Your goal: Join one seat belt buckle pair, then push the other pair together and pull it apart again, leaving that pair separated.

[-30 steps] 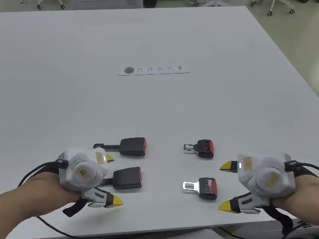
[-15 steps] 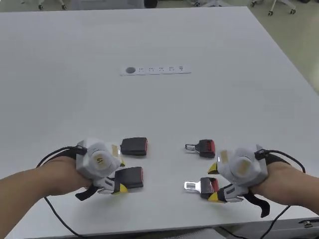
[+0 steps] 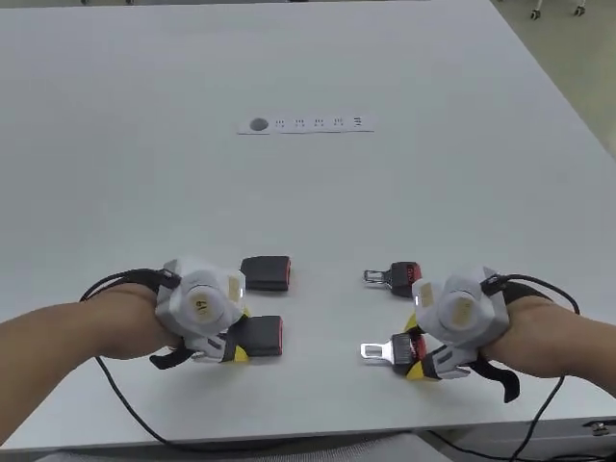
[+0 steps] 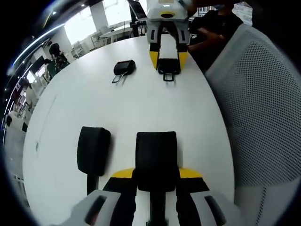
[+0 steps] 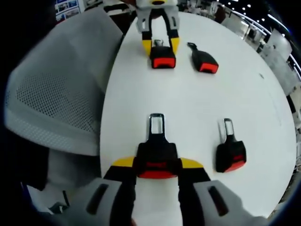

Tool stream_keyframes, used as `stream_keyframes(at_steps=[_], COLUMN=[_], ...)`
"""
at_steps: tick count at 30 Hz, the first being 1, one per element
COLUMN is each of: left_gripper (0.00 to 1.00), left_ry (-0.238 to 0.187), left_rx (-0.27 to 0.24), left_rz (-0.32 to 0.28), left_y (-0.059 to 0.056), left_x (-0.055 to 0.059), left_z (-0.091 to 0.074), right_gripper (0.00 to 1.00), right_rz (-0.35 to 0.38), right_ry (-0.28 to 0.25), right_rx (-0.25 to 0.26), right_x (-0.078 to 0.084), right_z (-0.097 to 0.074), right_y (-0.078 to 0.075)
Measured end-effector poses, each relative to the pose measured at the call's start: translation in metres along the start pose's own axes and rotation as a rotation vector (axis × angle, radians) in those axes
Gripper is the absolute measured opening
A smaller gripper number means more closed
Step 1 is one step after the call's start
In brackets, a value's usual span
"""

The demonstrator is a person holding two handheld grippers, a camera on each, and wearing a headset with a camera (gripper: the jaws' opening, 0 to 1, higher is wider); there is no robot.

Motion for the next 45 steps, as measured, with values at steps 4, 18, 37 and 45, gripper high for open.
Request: stream_keyframes(at_steps=[4,18,37,45], left_gripper=[0.33,0.33,0.33,0.33], left_ry=[0.015,0.044,0.055,0.061], left_rx=[0.029,0.064,0.071,0.078], left_rz=[0.032,0.035,0.034,0.036], left_y=[0.0,0.002,0.001,0.002], left_x=[-0.003,-0.004,-0.005,-0.005], left_z=[0.001,0.003,0.004,0.004], right_gripper=[0.34,0.34,0.34,0.34], right_rz=[0.002,0.048,0.04,0.039], right_ry=[0.005,-0.018,-0.078,-0.068], right_rx=[0.0,0.03,0.037,0.031], right_x=[0.0,-0.016,-0.078,-0.093], right_z=[0.001,0.007,0.035,0.042], right_y=[-0.001,0.002,0.017,0.016])
Point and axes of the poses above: the centre of the closed fingertips' face, and the gripper's own axes: z roughly forward along the fingers, y roughly to its left, x roughly out of its underside, the point moved 6 cm from there along -z, roughly backward along the fingers, and after that the axes turned 14 degrees about z, right-handed, at the moved point
